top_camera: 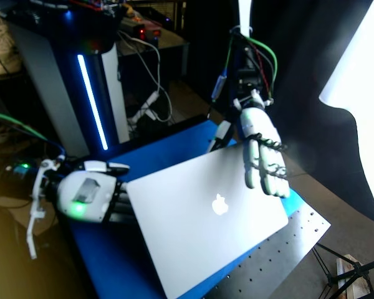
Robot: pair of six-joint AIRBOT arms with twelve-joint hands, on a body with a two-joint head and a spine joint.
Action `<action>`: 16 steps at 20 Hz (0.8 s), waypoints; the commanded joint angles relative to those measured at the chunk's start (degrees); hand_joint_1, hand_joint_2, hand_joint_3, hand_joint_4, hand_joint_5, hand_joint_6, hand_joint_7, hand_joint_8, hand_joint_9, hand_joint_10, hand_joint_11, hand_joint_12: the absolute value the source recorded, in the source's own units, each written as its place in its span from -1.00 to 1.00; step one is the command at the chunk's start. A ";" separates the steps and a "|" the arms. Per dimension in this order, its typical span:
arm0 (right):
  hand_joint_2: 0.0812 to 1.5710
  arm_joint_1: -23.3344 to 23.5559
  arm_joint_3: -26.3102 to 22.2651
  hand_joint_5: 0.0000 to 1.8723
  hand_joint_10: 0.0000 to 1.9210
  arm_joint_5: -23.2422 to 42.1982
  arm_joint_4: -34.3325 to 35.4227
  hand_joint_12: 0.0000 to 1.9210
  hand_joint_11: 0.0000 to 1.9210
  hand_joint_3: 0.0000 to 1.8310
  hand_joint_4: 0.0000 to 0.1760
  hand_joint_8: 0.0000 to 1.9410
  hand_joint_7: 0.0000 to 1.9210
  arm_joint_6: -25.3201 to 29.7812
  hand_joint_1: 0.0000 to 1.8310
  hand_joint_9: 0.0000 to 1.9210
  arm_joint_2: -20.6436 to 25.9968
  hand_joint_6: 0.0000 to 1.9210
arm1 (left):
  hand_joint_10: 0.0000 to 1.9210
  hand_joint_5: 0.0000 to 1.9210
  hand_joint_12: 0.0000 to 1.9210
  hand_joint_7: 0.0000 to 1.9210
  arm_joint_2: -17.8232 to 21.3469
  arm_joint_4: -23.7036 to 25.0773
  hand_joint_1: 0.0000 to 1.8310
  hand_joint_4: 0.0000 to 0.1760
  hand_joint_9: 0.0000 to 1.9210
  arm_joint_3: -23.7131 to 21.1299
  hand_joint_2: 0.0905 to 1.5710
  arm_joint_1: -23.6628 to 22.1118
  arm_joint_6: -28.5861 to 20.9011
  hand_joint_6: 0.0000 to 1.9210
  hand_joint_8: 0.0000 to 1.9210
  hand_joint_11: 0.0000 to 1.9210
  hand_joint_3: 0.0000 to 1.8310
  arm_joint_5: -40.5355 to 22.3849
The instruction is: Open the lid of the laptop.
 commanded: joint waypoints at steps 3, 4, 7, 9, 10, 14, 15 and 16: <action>0.44 0.69 0.07 -1.00 -1.00 4.57 -0.51 -1.00 -1.00 -1.00 -1.00 -1.00 -1.00 0.56 -1.00 -1.00 -0.03 -1.00 | -1.00 -1.00 -1.00 -1.00 -0.54 -0.78 -0.18 0.38 -1.00 0.90 0.24 -2.53 -0.54 -1.00 -1.00 -1.00 -1.00 -6.45; 0.42 0.79 0.14 -1.00 -1.00 4.55 -0.58 -1.00 -1.00 -1.00 -1.00 -1.00 -1.00 0.56 -1.00 -1.00 -0.03 -1.00 | -1.00 -1.00 -1.00 -1.00 -0.72 -0.59 -0.17 0.26 -1.00 1.18 0.23 -2.99 -0.54 -1.00 -1.00 -1.00 -1.00 -6.18; 0.43 1.13 0.34 -1.00 -1.00 4.42 -0.95 -1.00 -1.00 -1.00 -1.00 -1.00 -1.00 0.57 -1.00 -1.00 -0.05 -1.00 | -1.00 -0.99 -1.00 -1.00 -1.99 -0.44 -0.15 0.37 -1.00 2.71 0.22 -4.67 -0.55 -1.00 -1.00 -1.00 -1.00 -5.20; 0.43 1.21 0.46 -1.00 -1.00 4.33 -1.16 -1.00 -1.00 -1.00 -1.00 -1.00 -1.00 0.57 -1.00 -1.00 -0.12 -1.00 | -1.00 -1.00 -1.00 -1.00 -3.01 -0.47 -0.17 0.35 -1.00 3.74 0.21 -5.63 -0.56 -1.00 -1.00 -1.00 -1.00 -4.86; 0.42 1.32 0.55 -1.00 -1.00 4.17 -1.44 -1.00 -1.00 -1.00 -1.00 -1.00 -1.00 0.57 -1.00 -1.00 -0.17 -1.00 | -1.00 -0.95 -1.00 -0.99 -3.83 -0.66 -0.13 0.18 -1.00 4.48 0.21 -6.29 -0.58 -0.98 -1.00 -1.00 -1.00 -4.69; 0.45 2.27 0.92 -1.00 -1.00 3.47 -2.58 -1.00 -1.00 -1.00 -1.00 -1.00 -1.00 0.58 -1.00 -1.00 -0.36 -1.00 | -1.00 -0.99 -1.00 -1.00 -5.87 -2.26 -0.14 -0.54 -1.00 6.34 0.27 -7.38 -0.59 -1.00 -1.00 -1.00 -0.99 -4.83; 0.44 2.50 1.01 -1.00 -1.00 3.31 -2.84 -1.00 -1.00 -1.00 -1.00 -1.00 -1.00 0.59 -1.00 -1.00 -0.40 -1.00 | -1.00 -1.00 -1.00 -1.00 -6.29 -2.86 -0.17 -0.67 -1.00 6.81 0.27 -7.49 -0.59 -1.00 -1.00 -1.00 -0.99 -4.83; 0.44 2.69 1.09 -1.00 -1.00 3.20 -3.06 -1.00 -1.00 -1.00 -1.00 -1.00 -1.00 0.60 -1.00 -1.00 -0.44 -1.00 | -1.00 -1.00 -1.00 -1.00 -6.70 -3.40 -0.21 -0.41 -1.00 7.29 0.27 -7.57 -0.59 -1.00 -1.00 -1.00 -0.99 -4.83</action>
